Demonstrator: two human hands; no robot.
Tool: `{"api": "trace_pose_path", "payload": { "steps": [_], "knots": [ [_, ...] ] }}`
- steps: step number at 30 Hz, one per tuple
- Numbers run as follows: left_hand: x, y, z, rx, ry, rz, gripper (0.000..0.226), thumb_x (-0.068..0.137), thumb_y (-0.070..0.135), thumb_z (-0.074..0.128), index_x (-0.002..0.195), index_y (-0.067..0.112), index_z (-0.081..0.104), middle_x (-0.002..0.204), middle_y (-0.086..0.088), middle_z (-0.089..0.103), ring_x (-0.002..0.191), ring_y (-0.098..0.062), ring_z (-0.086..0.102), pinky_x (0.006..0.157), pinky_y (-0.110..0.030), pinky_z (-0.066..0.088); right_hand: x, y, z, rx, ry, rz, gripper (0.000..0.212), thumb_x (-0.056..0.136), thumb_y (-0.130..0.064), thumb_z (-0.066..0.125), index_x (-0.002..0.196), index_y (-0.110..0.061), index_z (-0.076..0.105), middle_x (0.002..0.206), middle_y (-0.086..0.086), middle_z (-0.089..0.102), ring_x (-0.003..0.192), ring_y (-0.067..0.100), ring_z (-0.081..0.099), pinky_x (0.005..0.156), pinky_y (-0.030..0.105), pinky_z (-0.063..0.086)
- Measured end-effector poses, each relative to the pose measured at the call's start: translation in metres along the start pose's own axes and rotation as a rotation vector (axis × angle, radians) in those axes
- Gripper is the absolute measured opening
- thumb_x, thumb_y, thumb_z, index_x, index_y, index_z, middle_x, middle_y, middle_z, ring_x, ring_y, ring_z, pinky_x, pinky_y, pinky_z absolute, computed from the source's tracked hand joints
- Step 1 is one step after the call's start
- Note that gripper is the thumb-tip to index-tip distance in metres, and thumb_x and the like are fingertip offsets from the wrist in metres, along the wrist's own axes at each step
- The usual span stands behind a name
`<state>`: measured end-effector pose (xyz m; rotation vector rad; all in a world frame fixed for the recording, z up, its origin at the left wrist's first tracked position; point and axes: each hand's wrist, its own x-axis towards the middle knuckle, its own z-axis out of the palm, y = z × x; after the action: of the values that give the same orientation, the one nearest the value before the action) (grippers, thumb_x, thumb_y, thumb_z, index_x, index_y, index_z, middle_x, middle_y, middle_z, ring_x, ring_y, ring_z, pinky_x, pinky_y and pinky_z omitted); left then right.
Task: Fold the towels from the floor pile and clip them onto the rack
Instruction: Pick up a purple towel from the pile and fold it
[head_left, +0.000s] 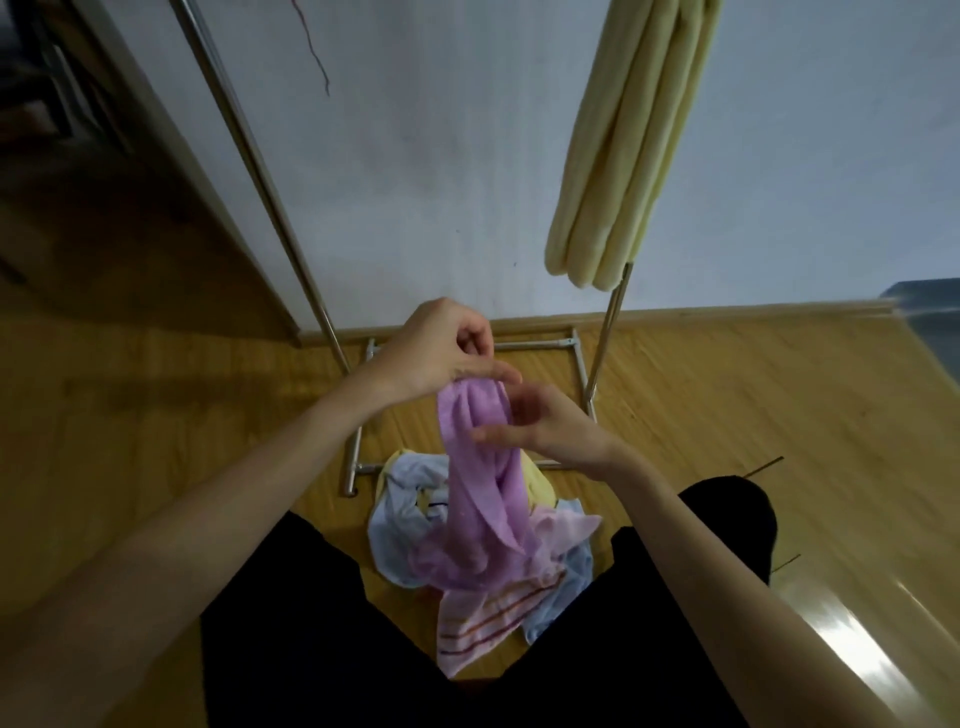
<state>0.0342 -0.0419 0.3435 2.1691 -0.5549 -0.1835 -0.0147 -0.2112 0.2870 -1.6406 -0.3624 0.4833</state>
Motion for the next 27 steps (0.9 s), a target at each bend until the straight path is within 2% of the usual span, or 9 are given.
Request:
{"api": "trace_pose_path", "payload": {
  "steps": [2,7,10,12,14,16,21,24,27],
  "knots": [
    [0.001,-0.006,-0.004,-0.044,0.077,-0.020,0.041,0.054,0.047,0.078,0.064,0.010,0.064,0.053,0.001,0.054,0.049,-0.005,0.044,0.049,-0.021,0.038,0.002,-0.006,0.003,-0.013,0.010,-0.014,0.023,0.083,-0.013,0.073,0.079,0.006,0.061,0.069,0.007,0.054,0.067,0.017,0.049,0.059,0.028,0.039],
    [-0.013,-0.042,-0.009,-0.259,0.216,-0.183,0.029,0.085,0.035,0.062,0.080,0.006,0.065,0.067,-0.004,0.063,0.052,-0.008,0.058,0.058,-0.024,0.049,0.004,-0.016,0.006,-0.015,0.100,-0.010,0.020,0.087,-0.004,0.067,0.070,-0.011,0.060,0.059,-0.011,0.055,0.056,0.003,0.050,0.051,0.016,0.039],
    [-0.033,-0.062,-0.006,-0.257,0.148,-0.303,0.022,0.099,0.014,0.046,0.086,0.009,0.064,0.078,-0.004,0.065,0.060,-0.004,0.061,0.066,-0.026,0.049,0.004,-0.020,0.007,0.036,0.227,0.008,0.021,0.086,-0.012,0.070,0.074,0.002,0.061,0.062,-0.003,0.057,0.060,0.010,0.052,0.054,0.021,0.040],
    [-0.047,-0.071,-0.002,-0.238,0.017,-0.339,0.014,0.093,0.001,0.052,0.098,0.005,0.065,0.087,-0.005,0.067,0.067,0.001,0.062,0.069,-0.023,0.050,0.006,-0.022,0.007,0.051,0.317,0.018,0.025,0.085,-0.016,0.072,0.069,-0.001,0.060,0.062,0.001,0.053,0.061,0.014,0.048,0.053,0.024,0.038],
    [-0.057,-0.077,0.004,-0.232,-0.108,-0.303,0.028,0.084,-0.009,0.060,0.109,0.004,0.063,0.097,-0.002,0.066,0.081,0.001,0.063,0.077,-0.020,0.050,0.007,-0.026,0.008,0.076,0.376,0.024,0.020,0.085,-0.018,0.072,0.071,-0.006,0.063,0.064,0.002,0.056,0.064,0.014,0.051,0.056,0.025,0.041],
    [-0.063,-0.081,0.013,-0.233,-0.176,-0.281,0.043,0.078,-0.010,0.064,0.115,0.011,0.059,0.107,0.004,0.062,0.097,-0.009,0.061,0.085,-0.026,0.049,0.008,-0.032,0.009,0.067,0.399,0.015,0.021,0.086,-0.019,0.071,0.071,-0.005,0.063,0.064,0.002,0.056,0.063,0.012,0.052,0.054,0.023,0.042],
    [-0.055,-0.088,0.031,-0.231,-0.042,-0.283,0.073,0.079,0.014,0.076,0.140,0.025,0.036,0.139,0.005,0.040,0.119,-0.013,0.049,0.095,-0.032,0.045,0.008,-0.044,0.009,0.047,0.368,-0.003,0.028,0.087,-0.019,0.069,0.072,0.003,0.060,0.062,0.006,0.052,0.059,0.018,0.049,0.049,0.024,0.039],
    [-0.047,-0.084,0.032,-0.231,-0.036,-0.219,0.062,0.078,0.014,0.077,0.129,0.032,0.046,0.139,0.006,0.042,0.119,-0.008,0.047,0.094,-0.027,0.040,0.007,-0.051,0.007,0.058,0.357,-0.003,0.025,0.087,-0.019,0.069,0.070,-0.004,0.061,0.062,0.005,0.053,0.061,0.019,0.051,0.052,0.026,0.040],
    [-0.041,-0.080,0.030,-0.228,-0.007,-0.163,0.035,0.077,0.005,0.076,0.106,0.018,0.063,0.120,0.003,0.056,0.101,0.011,0.052,0.085,-0.009,0.039,0.005,-0.056,0.004,0.062,0.365,-0.008,0.026,0.087,-0.022,0.069,0.076,0.001,0.064,0.068,0.009,0.055,0.067,0.020,0.053,0.058,0.029,0.041]
  ]
}}
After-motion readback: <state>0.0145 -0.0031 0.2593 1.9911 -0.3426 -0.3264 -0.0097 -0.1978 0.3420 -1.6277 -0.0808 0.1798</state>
